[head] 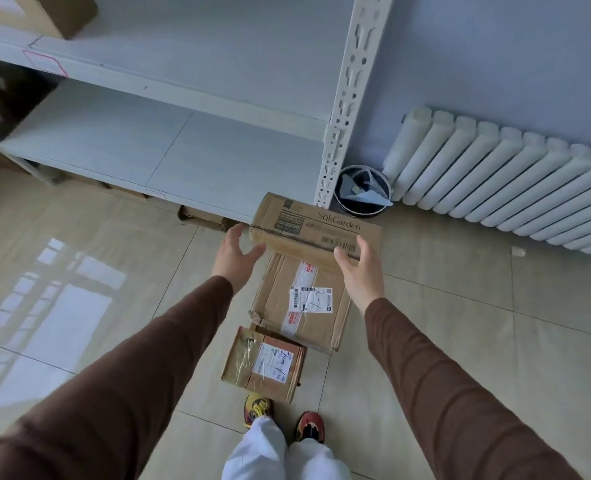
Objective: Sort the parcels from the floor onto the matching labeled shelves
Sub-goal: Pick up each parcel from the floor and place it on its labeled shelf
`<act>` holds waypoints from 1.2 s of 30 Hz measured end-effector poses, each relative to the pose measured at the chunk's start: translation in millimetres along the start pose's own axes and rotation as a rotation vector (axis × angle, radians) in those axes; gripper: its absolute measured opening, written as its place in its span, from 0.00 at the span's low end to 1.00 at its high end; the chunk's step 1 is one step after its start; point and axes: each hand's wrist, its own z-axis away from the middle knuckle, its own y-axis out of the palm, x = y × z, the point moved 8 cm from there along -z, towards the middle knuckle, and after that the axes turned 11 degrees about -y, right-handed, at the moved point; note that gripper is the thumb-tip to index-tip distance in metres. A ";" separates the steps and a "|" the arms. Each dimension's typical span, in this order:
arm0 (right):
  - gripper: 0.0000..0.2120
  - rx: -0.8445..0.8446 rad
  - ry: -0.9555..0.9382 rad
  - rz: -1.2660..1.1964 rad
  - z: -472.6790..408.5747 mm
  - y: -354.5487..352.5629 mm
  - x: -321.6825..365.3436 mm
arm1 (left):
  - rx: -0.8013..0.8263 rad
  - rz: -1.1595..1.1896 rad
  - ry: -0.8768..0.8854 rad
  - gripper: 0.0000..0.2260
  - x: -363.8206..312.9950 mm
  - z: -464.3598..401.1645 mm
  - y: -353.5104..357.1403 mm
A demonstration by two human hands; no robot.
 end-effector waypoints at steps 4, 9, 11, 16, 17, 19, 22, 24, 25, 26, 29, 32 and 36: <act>0.36 -0.019 0.068 0.021 -37.3 28.2 -32.0 | 0.017 0.077 -0.061 0.31 13.0 -55.2 10.9; 0.38 -0.018 0.125 0.113 -85.9 45.3 -79.5 | 0.025 0.151 -0.156 0.34 39.5 -119.4 32.1; 0.40 -0.032 0.149 0.190 -106.3 44.3 -101.7 | 0.022 0.161 -0.176 0.34 49.0 -144.2 43.5; 0.42 -0.050 0.244 0.297 -135.9 37.1 -154.3 | 0.000 0.128 -0.211 0.33 65.7 -193.5 66.1; 0.42 -0.044 0.259 0.288 -139.6 37.5 -163.2 | 0.002 0.124 -0.214 0.32 67.2 -200.9 70.8; 0.43 -0.036 0.279 0.253 -145.2 40.5 -177.8 | 0.011 0.113 -0.223 0.31 70.0 -213.0 80.4; 0.43 -0.058 0.306 0.201 -150.7 41.1 -188.5 | 0.022 0.113 -0.242 0.28 76.3 -224.8 90.3; 0.43 -0.085 0.320 0.167 -153.6 39.1 -189.7 | 0.027 0.130 -0.244 0.26 79.0 -227.4 94.1; 0.43 -0.093 0.329 0.151 -154.1 37.9 -189.0 | 0.023 0.145 -0.245 0.25 79.1 -226.4 94.6; 0.43 -0.100 0.340 0.135 -153.5 36.5 -187.7 | 0.016 0.161 -0.241 0.25 78.6 -223.8 93.7; 0.43 -0.104 0.334 0.118 -144.3 31.6 -177.1 | 0.002 0.202 -0.213 0.22 72.5 -203.4 82.4; 0.42 -0.087 0.294 0.079 -126.8 28.6 -153.5 | -0.038 0.295 -0.186 0.21 59.9 -169.3 52.6; 0.42 -0.035 0.256 -0.106 -98.9 31.7 -103.5 | -0.057 0.517 -0.133 0.19 31.0 -110.0 -10.4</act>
